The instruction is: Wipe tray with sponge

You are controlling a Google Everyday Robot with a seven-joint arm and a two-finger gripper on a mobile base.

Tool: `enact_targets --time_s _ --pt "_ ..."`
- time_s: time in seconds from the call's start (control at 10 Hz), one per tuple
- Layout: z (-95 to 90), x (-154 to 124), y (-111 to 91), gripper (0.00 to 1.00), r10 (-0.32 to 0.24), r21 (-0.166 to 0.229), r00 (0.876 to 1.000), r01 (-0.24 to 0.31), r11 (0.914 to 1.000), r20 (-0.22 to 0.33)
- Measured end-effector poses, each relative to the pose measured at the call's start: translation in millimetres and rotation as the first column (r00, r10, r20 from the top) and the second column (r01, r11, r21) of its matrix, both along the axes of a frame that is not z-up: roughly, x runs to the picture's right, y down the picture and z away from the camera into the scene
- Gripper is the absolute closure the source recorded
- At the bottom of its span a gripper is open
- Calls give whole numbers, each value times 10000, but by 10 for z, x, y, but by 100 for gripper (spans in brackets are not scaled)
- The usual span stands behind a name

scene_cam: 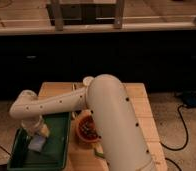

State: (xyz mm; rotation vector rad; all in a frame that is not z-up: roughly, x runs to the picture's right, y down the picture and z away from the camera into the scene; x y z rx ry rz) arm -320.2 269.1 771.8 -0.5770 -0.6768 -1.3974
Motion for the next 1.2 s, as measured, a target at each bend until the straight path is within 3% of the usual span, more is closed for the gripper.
enact_targets --time_s 0.2,0.4,0.6,0.8,1.0,1.2 --pt "-25 88 159 99 -313 -51 9989 315 9995 352" --pt "-38 329 82 99 55 97 10000 -55 9999 70" --pt "-7 647 -118 99 651 293 9973 -641 9975 -340" --pt "130 767 -371 99 1124 418 9914 -1098 9931 -668" --pt "256 768 -560 99 1304 469 9875 -1266 9908 -888" --pt "289 567 -644 99 1211 463 9896 -1177 9920 -781"
